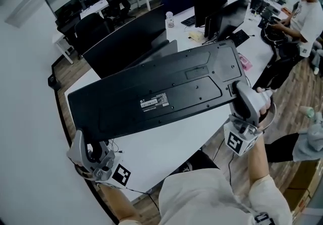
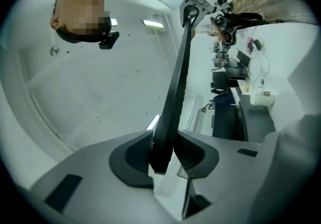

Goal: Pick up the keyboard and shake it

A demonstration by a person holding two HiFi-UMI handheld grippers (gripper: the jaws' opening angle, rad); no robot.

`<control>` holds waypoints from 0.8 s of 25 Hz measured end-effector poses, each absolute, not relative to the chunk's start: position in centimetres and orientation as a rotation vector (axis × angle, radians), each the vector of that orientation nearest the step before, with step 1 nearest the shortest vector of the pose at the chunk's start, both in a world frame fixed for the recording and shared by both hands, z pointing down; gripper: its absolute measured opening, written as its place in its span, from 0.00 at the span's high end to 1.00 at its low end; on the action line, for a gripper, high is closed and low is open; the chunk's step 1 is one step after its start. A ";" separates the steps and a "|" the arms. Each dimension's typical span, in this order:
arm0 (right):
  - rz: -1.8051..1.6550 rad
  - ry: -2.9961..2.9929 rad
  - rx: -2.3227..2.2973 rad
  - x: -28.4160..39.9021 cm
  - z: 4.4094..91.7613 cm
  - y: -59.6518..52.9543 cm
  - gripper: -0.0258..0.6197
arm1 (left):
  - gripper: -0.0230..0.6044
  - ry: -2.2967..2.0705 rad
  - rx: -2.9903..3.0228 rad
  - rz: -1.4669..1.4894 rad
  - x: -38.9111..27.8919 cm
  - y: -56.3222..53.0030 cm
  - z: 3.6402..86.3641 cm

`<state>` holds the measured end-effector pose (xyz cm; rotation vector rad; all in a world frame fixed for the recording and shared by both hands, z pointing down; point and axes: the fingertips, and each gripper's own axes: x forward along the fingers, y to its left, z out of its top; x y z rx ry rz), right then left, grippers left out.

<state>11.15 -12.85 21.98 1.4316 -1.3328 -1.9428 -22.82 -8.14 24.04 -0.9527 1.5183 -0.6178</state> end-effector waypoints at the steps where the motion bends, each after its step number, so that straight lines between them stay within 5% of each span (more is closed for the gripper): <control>1: -1.883 -1.378 1.370 11.1 23.2 -13.9 0.75 | 0.76 1.473 -0.994 -0.672 -22.9 -8.9 25.5; 10: -1.191 -1.836 0.589 10.2 41.1 -20.4 0.76 | 0.77 0.989 -1.738 -1.141 -23.0 -13.2 44.9; 20: -0.365 -2.147 -0.207 9.2 51.1 -17.2 0.77 | 0.78 0.605 -2.882 -0.985 -23.0 -6.9 55.5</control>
